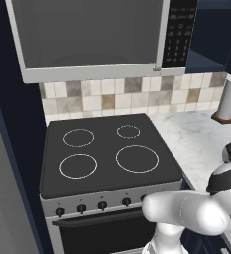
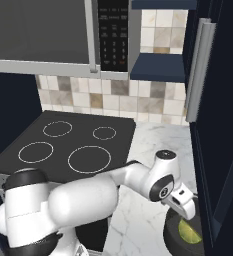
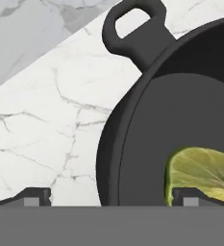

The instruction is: Turn on the sink faucet. Then move the lemon wedge from the counter to the sink. Turn off the sink. Move the vegetable from the sink to the pot next to the stove. Finally move the pot to the rear left burner.

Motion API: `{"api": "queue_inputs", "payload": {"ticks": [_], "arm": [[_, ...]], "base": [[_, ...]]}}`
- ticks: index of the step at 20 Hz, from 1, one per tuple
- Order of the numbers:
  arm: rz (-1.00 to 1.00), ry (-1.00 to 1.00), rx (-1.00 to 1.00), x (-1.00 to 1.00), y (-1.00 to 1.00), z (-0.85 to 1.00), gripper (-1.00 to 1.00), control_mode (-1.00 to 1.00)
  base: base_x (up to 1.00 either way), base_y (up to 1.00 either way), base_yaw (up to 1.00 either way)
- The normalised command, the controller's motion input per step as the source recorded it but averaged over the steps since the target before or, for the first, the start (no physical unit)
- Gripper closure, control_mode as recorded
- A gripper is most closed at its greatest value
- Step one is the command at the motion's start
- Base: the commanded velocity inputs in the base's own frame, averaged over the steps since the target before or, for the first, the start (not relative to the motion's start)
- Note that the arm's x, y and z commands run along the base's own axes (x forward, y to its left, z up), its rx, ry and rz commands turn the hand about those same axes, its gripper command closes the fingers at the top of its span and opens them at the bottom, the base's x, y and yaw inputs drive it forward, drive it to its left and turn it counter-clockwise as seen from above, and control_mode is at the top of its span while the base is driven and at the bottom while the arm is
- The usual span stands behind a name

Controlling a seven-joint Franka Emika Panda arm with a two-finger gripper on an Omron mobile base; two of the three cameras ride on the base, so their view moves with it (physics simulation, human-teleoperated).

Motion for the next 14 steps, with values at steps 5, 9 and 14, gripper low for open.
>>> {"api": "queue_inputs", "payload": {"ticks": [5,9,14], "arm": [[0.06,0.0,0.01,0.02,0.0,-0.29,1.0,-1.0],[0.01,0.01,0.0,0.01,0.0,-0.04,1.0,-1.0],[0.0,-0.01,0.0,0.0,0.0,0.0,1.0,-1.0]], "base": [[0.0,0.0,0.0],[0.0,0.0,0.0],[0.0,0.0,0.0]]}}
